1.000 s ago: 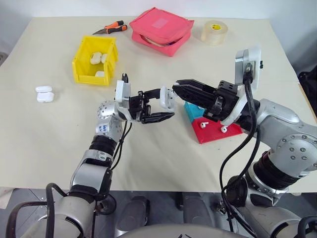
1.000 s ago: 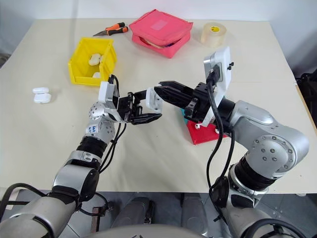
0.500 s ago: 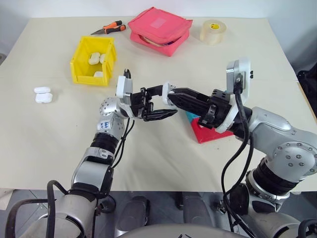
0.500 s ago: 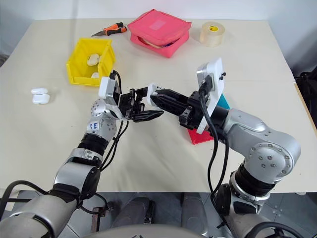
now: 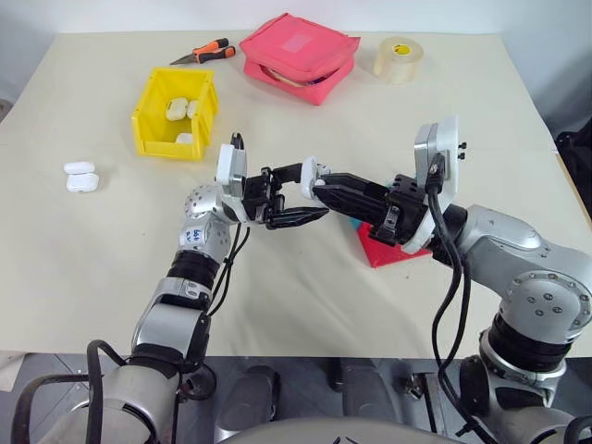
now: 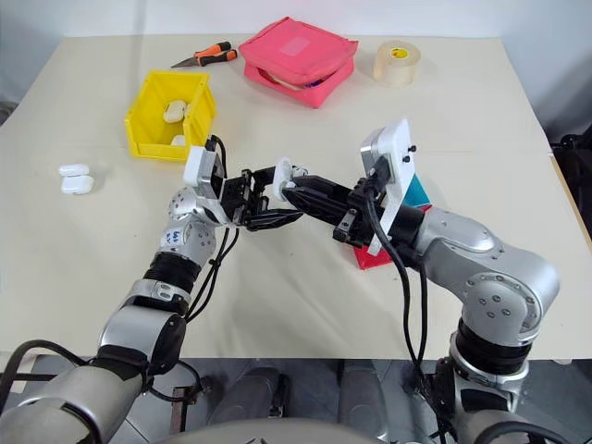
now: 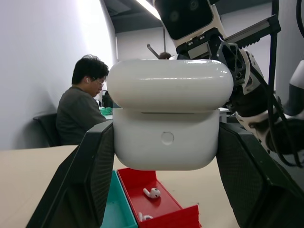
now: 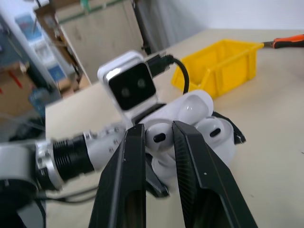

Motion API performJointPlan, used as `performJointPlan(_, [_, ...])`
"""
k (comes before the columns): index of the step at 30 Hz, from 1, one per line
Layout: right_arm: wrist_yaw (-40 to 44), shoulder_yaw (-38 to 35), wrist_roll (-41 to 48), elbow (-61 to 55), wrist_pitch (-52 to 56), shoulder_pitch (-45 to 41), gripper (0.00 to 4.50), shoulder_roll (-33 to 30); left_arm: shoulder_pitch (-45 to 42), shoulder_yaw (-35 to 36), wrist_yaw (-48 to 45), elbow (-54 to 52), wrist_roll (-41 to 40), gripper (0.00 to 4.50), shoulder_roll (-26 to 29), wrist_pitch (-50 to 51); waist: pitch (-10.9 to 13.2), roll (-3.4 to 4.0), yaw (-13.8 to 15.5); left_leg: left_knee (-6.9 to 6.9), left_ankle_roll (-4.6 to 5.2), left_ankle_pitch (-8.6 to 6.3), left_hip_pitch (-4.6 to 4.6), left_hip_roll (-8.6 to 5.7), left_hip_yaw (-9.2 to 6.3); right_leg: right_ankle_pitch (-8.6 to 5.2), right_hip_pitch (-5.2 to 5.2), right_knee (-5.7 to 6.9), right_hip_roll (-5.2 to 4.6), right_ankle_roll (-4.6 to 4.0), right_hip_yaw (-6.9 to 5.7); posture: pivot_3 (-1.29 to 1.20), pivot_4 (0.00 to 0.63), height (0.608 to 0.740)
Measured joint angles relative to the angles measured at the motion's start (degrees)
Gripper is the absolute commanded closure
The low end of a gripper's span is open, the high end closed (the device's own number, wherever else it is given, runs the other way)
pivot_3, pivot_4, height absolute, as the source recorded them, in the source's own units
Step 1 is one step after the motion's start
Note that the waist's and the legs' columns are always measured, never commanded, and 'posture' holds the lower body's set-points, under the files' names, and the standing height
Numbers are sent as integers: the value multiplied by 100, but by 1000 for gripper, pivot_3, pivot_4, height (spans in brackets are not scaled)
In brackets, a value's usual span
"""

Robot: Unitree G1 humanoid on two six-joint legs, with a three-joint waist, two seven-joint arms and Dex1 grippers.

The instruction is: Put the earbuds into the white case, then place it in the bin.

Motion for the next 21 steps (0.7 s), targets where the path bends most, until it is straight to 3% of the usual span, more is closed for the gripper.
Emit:
performJointPlan(9, [-18, 365, -53, 239, -546, -6, 4042, -200, 16, 129, 0, -84, 71, 1709, -23, -5, 0, 0, 11, 0, 0, 0, 0, 3, 4, 3, -1, -2, 0, -4, 0, 0, 150, 740])
performJointPlan(21, [-349, 562, 129, 374, -298, -281, 4042, -206, 187, 216, 0, -146, 75, 1709, -15, -7, 0, 0, 11, 1, 0, 0, -1, 7, 3, 4, -1, -4, -1, -6, -2, 0, 150, 740])
